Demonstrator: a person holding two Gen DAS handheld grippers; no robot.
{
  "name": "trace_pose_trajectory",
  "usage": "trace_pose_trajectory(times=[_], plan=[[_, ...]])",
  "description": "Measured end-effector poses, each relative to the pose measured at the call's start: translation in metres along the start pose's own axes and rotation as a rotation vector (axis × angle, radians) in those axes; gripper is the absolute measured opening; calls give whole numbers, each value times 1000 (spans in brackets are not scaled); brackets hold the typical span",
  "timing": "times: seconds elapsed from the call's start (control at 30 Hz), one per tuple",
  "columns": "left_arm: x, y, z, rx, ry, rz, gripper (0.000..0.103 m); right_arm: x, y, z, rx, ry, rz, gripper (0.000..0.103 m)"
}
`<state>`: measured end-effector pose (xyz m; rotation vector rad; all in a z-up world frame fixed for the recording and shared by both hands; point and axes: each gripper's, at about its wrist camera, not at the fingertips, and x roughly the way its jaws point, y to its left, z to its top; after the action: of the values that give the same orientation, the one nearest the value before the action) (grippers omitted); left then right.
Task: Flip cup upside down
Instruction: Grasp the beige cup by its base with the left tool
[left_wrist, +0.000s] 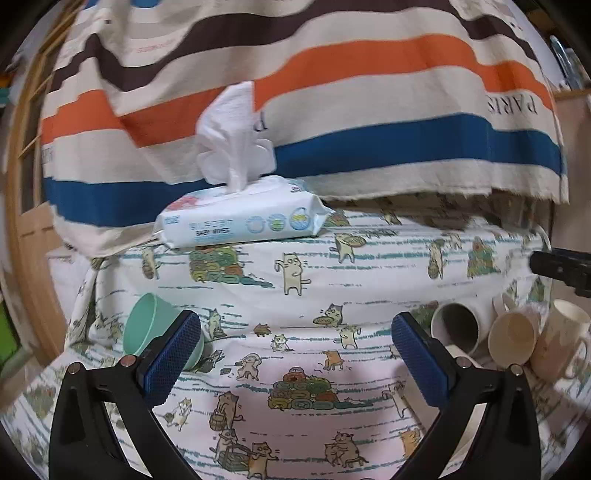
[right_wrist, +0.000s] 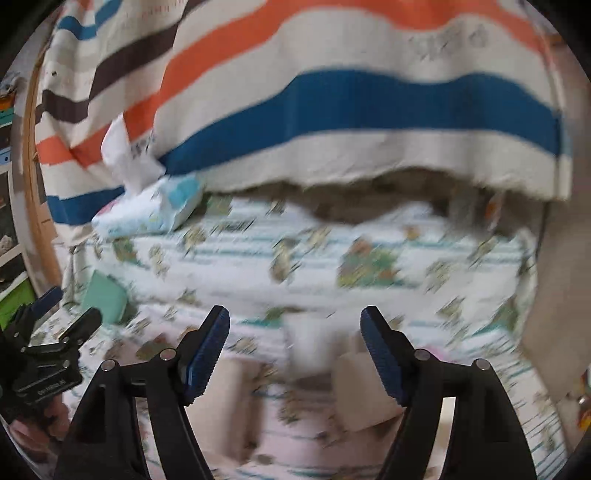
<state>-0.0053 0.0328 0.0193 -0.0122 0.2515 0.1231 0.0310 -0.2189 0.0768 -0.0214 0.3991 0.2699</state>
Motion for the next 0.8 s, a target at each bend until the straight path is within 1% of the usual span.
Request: trace_pose_trajectory(times=[0.07,0.1,0.23,0.33,0.37,0.43,0.53,0.6,0.67,0.73,0.8], plan=[[-4,1,0,-31,-4,-23,103,-7,-9,-2,-2,-36,-38,79],[-6,1,1,-31,-12,-31,103,-8,-13,-4,1,-48,-42,80],[-12,-7,1,1,-38,-30,103,-8,-33,-16,54,-78,-60,81],[-11,-13,-1,14,-20,-49,103,-6,-46,-14,80,-70,-52,82],[-11,-15,-2,9,-12,-62,103,-8,-51,-14,90,-83,-67,88],[-10,-16,-5,-13,4,-82,103,-15,-56,-16,97,-117,-105,88],[-7,-22,-8,8,26,-109,103,-21,-59,-14,94,-140,-104,90],[-7,-23,-8,1,40,-132,103,-24,-60,-14,100,-150,-105,97],[-3,-22,-4,-24,74,-161,103,-25,-61,-15,111,-161,-111,103],[5,-24,4,-35,141,-191,103,-23,-62,-16,119,-154,-111,103],[13,-33,11,-11,210,-180,103,-20,-61,-17,119,-141,-104,103]])
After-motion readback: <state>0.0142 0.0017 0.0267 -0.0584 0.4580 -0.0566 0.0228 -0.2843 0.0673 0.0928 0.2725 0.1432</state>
